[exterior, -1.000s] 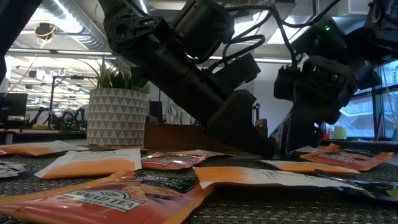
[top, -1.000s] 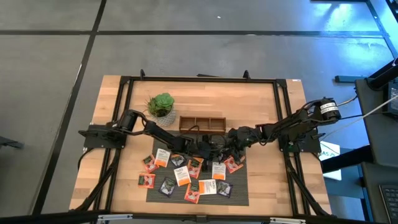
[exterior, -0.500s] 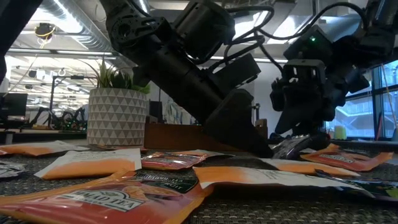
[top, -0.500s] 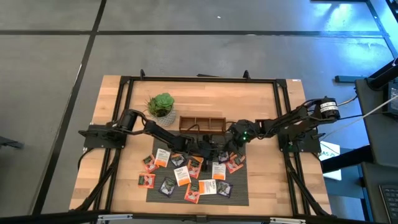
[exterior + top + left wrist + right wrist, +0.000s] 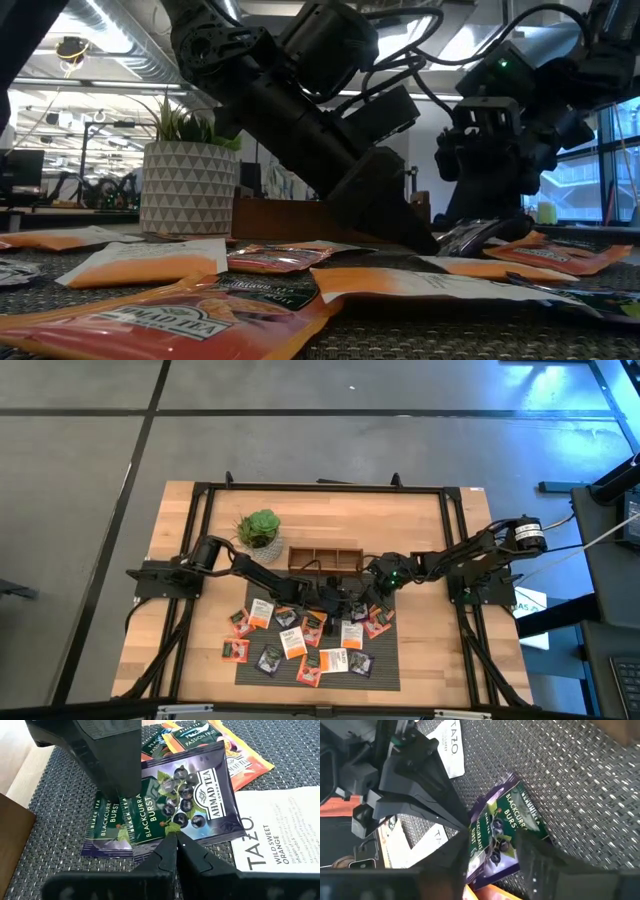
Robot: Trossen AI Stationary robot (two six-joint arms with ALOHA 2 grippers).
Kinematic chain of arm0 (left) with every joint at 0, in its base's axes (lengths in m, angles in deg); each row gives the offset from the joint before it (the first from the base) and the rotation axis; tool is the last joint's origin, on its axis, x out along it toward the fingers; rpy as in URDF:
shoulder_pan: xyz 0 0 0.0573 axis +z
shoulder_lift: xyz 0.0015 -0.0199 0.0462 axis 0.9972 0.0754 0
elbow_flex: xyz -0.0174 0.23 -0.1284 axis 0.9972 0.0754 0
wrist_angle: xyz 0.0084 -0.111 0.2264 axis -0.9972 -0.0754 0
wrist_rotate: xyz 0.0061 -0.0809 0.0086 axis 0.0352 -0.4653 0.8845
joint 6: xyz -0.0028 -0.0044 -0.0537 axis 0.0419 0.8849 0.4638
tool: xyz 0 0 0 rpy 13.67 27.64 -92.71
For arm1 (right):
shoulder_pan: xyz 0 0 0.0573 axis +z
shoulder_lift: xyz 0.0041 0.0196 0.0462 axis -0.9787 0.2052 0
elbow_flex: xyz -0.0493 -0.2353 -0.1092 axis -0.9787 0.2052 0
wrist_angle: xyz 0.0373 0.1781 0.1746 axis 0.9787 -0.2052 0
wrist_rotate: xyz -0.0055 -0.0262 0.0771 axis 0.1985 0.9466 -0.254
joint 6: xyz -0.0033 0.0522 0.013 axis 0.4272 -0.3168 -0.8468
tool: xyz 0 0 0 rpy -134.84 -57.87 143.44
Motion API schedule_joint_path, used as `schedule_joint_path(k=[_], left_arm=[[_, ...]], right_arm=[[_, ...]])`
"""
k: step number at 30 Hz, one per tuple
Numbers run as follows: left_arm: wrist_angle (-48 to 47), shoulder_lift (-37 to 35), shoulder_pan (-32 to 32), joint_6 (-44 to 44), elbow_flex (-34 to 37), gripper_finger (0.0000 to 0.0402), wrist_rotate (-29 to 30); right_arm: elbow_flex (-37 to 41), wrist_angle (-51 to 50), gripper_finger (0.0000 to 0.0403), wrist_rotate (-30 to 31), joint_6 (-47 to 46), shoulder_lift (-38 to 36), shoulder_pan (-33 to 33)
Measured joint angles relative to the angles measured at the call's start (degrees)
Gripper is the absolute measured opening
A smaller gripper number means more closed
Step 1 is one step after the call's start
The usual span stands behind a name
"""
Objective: Pick & Place Tea
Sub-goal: Put the blue tea bag into the right section of the wooden organizer
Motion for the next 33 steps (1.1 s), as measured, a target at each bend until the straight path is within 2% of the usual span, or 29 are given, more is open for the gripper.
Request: schedule_joint_path(k=[10, 17, 22, 27, 33], left_arm=[[0.7, 0.0, -0.1, -0.4, 0.0, 0.0005, 1.2], [-1.8, -1.3, -0.1, -0.5, 0.1, 0.0019, 1.2], [-5.0, -7.3, -0.6, -0.5, 3.3, 0.0048, 0.0], [3.6, -17.8, -1.0, 2.0, 13.5, 0.0069, -4.5], [25.0, -27.7, -2.6, 2.6, 25.6, 0.007, -13.1]], right_arm=[[0.0, -0.5, 0.0012, 1.5, 3.9, 0.0, 0.1], [0.1, -0.8, 0.0006, 2.0, 7.5, -1.6, 0.0], [0.2, -1.9, 0.0004, 2.5, 9.2, -7.2, 0.0], [0.2, -2.3, 0.0004, 7.0, 13.9, -14.9, 0.0], [-2.0, -1.6, 0.0002, 17.8, 29.6, -23.5, -1.4]])
